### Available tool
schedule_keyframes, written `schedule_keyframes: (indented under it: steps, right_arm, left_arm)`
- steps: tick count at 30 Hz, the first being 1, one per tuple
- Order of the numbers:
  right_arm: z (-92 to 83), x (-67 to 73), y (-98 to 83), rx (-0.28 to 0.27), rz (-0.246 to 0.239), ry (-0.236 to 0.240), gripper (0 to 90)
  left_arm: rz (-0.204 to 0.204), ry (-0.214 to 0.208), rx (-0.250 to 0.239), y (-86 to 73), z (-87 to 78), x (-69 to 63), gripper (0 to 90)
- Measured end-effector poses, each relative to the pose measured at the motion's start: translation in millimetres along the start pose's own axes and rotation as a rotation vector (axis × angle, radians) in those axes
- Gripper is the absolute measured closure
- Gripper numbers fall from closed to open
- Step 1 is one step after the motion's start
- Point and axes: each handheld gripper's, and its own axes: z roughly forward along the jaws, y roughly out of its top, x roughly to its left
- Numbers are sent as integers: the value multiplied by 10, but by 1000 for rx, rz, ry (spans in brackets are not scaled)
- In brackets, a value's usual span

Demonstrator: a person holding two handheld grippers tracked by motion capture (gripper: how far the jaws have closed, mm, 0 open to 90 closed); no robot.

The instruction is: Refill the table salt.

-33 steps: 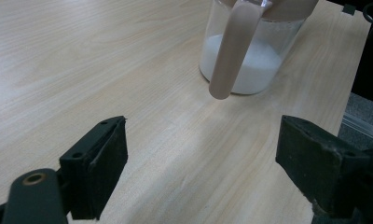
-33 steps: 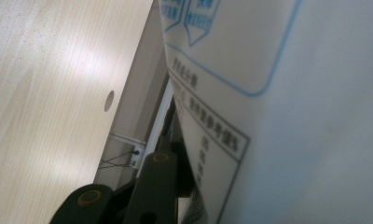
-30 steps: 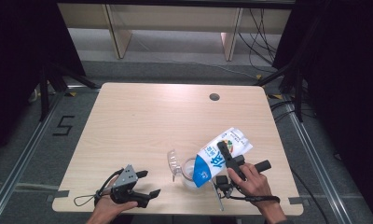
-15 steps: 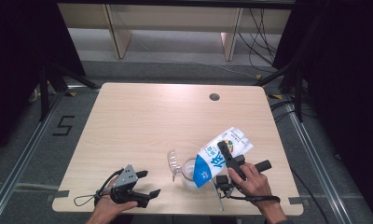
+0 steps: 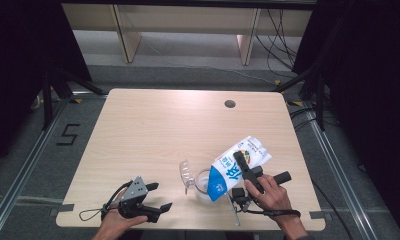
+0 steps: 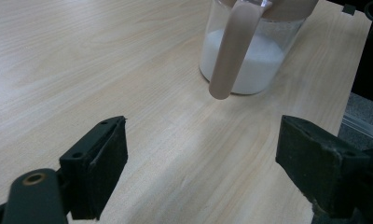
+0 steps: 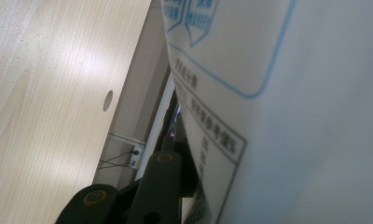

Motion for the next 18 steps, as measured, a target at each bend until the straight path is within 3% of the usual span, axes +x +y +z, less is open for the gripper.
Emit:
schedule_keyframes:
  steps: [4, 5, 8, 18]
  right_arm:
    - [2, 2, -1, -1, -1, 2, 796]
    - [5, -21, 1, -9, -30, -5, 796]
    - [1, 4, 0, 2, 5, 5, 797]
    - [8, -6, -3, -7, 7, 5, 806]
  left_arm:
    - [-1, -2, -1, 0, 1, 1, 161]
    - [0, -4, -1, 0, 1, 3, 161]
    - [-1, 3, -1, 0, 0, -2, 161]
    - [0, 0, 0, 0, 0, -1, 161]
